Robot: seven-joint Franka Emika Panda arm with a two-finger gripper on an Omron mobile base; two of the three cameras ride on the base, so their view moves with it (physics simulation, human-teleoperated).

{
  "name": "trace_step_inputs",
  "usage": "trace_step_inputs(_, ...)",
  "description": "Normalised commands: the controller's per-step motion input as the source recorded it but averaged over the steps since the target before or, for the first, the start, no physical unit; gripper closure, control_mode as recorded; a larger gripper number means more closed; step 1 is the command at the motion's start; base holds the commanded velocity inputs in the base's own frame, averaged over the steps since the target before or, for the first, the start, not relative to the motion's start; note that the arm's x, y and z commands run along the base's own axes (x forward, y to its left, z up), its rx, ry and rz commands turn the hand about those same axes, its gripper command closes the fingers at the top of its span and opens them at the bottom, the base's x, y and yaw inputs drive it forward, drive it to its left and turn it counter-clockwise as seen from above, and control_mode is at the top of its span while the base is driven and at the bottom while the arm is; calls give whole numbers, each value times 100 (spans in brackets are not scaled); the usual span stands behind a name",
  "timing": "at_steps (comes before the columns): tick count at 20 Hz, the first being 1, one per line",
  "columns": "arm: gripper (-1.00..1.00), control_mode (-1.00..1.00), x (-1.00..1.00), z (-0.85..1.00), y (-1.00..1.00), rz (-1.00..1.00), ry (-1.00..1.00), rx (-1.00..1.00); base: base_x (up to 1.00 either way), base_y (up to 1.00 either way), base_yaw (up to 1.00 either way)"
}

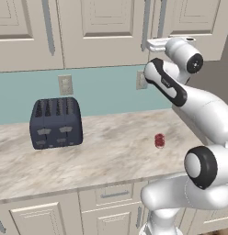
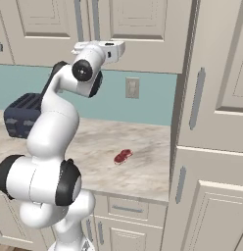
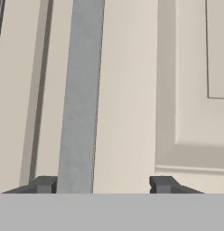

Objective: Retrieve the tupperware from the cabinet, then place the raw meat into the tupperware to avoid contamination.

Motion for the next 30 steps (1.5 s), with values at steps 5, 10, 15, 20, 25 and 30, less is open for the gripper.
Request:
trace_step_inputs(5, 100, -100, 25, -7, 3, 0, 1, 0, 0, 0, 0)
trace_step_inputs(10, 100, -100, 20, -7, 2, -2, 0, 0, 0, 0, 0)
trace_step_inputs(15, 100, -100, 14, -8, 22, -2, 0, -1, 0, 0, 0)
trace_step_inputs(20, 100, -100, 13, -12, 43, 0, 0, -4, 0, 0, 0)
trace_step_inputs(25, 100, -100, 16, -11, 36, 0, 3, -2, 0, 0, 0)
trace_step_inputs(30, 100, -100, 16, -2, 2, 0, 5, 0, 0, 0, 0)
